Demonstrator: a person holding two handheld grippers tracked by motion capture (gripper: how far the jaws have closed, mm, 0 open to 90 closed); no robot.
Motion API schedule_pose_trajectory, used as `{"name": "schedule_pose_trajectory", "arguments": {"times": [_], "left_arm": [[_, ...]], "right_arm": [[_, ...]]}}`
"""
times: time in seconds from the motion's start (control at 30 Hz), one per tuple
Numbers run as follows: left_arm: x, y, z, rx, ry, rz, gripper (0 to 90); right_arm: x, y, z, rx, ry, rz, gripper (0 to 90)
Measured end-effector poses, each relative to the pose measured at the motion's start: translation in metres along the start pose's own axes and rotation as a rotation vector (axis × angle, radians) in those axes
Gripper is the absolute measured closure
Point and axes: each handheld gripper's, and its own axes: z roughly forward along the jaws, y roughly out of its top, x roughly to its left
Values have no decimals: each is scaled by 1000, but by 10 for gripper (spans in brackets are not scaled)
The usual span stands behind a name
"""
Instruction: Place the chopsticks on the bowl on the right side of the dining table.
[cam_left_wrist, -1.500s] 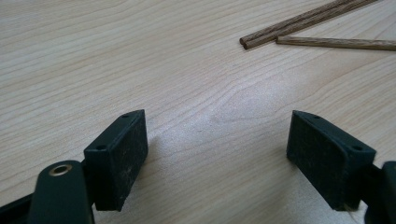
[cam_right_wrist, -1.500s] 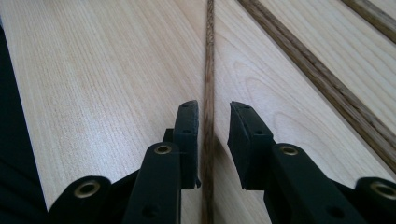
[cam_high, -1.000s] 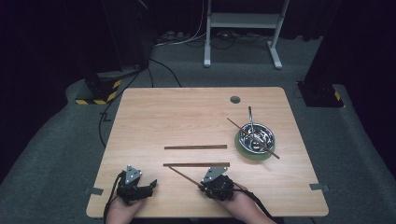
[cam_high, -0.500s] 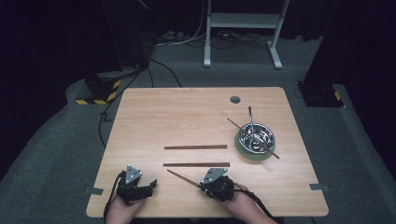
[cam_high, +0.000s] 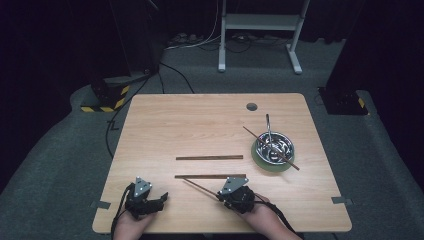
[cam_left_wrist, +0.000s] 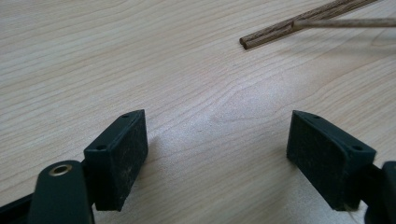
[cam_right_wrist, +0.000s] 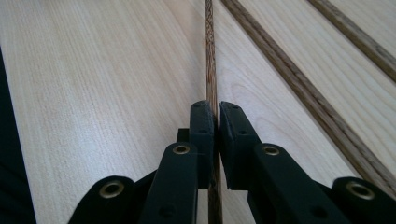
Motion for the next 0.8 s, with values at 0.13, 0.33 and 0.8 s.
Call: {"name": "schedule_pose_trajectory", "arguments": {"times": [0.13, 0.33, 0.8], "left_arm": [[0, 0, 0, 0, 0, 0, 204], [0, 0, 0, 0, 0, 0, 204], [-1, 0, 0, -4, 1, -8, 204]], "right_arm": [[-5, -2, -5, -6, -17, 21, 832], [-14, -6, -15, -4, -38, 37, 832], [-35, -18, -33, -21, -80, 71, 833]]}}
